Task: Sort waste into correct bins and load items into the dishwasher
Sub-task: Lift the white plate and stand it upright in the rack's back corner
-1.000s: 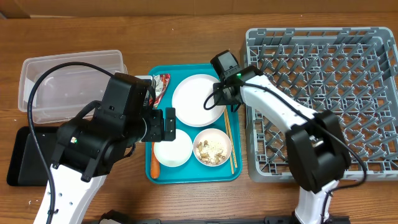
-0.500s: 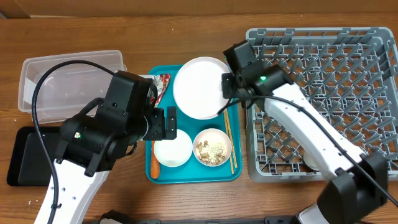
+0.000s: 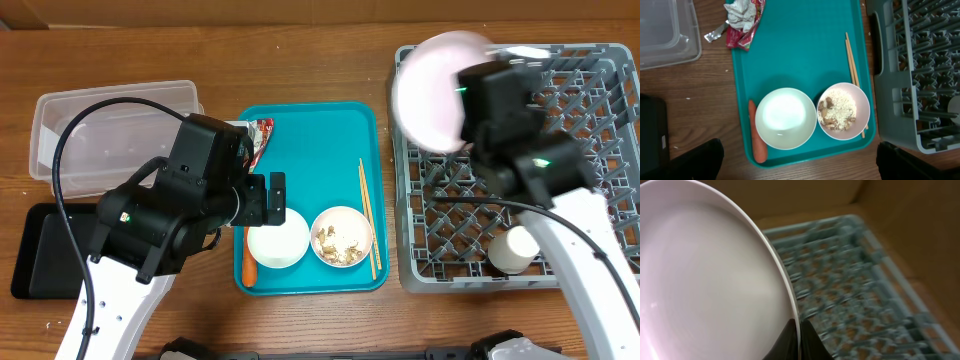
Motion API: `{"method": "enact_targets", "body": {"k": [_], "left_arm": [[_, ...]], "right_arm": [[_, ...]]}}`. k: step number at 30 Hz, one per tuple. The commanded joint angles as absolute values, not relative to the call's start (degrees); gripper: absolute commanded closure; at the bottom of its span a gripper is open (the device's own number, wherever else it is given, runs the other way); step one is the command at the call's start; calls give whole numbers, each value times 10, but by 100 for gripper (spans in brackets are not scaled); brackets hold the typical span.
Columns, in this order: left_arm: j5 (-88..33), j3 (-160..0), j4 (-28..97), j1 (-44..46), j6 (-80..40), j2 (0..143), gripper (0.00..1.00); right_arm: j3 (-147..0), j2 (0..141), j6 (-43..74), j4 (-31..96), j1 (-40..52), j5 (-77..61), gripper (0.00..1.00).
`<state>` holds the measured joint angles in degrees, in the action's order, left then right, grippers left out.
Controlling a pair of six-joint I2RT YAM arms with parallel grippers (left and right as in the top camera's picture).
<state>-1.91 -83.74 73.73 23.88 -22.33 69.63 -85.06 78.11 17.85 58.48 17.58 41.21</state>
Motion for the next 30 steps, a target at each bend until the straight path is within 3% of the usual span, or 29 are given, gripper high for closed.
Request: {"method": "enact_targets", "body": {"k": [1,11,22,30], "left_arm": [[-32,-846,736,236,-218,696,0],[-47,-846,733,236,-219,696,0],[-74,-846,733,236,-218,696,0],[-73,-846,733,236,-218,696,0]], "right_arm": [[-856,776,118,568,127,521,96],[-856,835,6,473,27,623,96],[-856,904,-352,268,21,668,96],[-855,940,-380,273,-13,668,96]]}}
